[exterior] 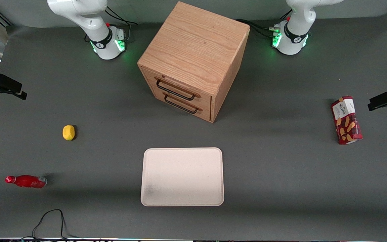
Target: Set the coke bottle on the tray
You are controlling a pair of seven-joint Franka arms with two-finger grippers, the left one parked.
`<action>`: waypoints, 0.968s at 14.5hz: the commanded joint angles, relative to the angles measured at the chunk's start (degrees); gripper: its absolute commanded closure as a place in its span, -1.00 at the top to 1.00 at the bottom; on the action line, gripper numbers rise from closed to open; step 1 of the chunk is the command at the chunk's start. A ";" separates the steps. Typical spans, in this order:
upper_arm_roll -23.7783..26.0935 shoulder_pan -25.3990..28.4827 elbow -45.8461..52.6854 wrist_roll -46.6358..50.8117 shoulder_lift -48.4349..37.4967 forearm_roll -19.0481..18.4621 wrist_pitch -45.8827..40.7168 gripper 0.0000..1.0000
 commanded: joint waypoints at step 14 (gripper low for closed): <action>0.27 0.23 -0.37 -1.28 -0.14 -2.53 -0.18 1.00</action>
